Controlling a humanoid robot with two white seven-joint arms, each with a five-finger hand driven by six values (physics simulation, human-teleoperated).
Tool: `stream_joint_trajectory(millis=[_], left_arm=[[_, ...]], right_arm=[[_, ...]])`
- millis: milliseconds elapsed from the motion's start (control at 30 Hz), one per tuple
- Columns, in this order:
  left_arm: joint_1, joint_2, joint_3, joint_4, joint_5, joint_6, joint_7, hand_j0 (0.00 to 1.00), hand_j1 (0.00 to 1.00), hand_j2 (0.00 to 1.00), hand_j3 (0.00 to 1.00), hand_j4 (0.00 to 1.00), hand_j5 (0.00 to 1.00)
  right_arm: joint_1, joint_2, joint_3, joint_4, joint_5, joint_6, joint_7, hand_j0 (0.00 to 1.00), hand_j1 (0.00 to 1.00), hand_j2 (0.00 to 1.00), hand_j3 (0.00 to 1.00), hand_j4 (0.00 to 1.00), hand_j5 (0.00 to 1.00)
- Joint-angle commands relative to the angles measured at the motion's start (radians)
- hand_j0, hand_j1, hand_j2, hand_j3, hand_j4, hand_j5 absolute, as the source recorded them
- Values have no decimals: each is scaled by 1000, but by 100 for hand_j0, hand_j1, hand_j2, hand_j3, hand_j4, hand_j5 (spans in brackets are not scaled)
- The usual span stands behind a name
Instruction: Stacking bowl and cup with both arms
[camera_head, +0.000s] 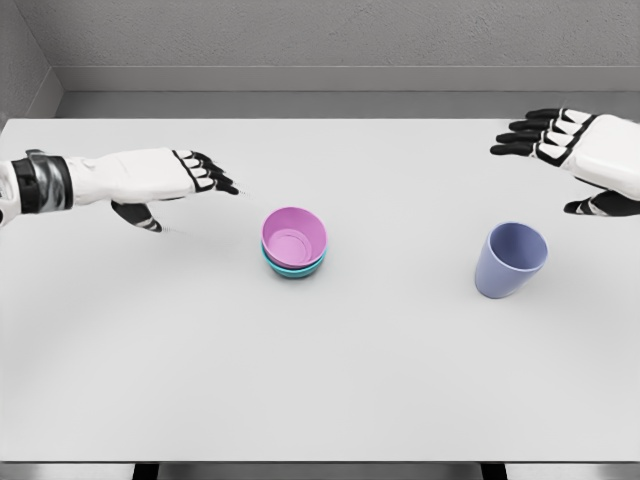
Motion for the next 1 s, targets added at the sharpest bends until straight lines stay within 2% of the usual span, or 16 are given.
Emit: stream_joint_trajectory(millis=[0, 133, 200, 267, 367, 467, 500, 667, 967], left_arm=[[2, 34, 38, 73, 23, 2, 2, 100, 100, 100, 100, 100, 100], [15, 57, 52, 131, 21, 2, 0, 100, 100, 100, 100, 100, 100], [15, 64, 51, 153, 26, 2, 0, 100, 100, 100, 100, 100, 100], [20, 64, 51, 151, 30, 2, 0, 100, 100, 100, 100, 100, 100], [23, 64, 49, 151, 30, 2, 0, 100, 100, 100, 100, 100, 100], [28, 52, 52, 150, 29, 2, 0, 100, 100, 100, 100, 100, 100], [31, 52, 52, 139, 30, 2, 0, 100, 100, 100, 100, 100, 100], [41, 61, 51, 113, 30, 2, 0, 100, 100, 100, 100, 100, 100], [41, 66, 52, 113, 30, 2, 0, 100, 100, 100, 100, 100, 100]], right_arm=[[0, -2, 0, 0, -7, -4, 11, 100, 100, 100, 100, 100, 100], [0, 11, 9, 0, -7, -10, 19, 100, 100, 100, 100, 100, 100], [0, 38, 9, 0, -7, -10, 40, 100, 100, 100, 100, 100, 100], [-5, 41, 4, 0, -7, -8, 99, 100, 100, 100, 100, 100, 100], [-35, 55, -5, 2, -8, 3, 234, 100, 100, 100, 100, 100, 100], [-35, 51, -20, 0, -7, -10, 280, 100, 100, 100, 100, 100, 100], [-35, 48, -34, 0, -7, -10, 321, 100, 100, 100, 100, 100, 100], [-35, 20, -69, -2, -4, -10, 332, 100, 100, 100, 100, 100, 100], [28, 11, -59, -2, -5, -10, 332, 100, 100, 100, 100, 100, 100]])
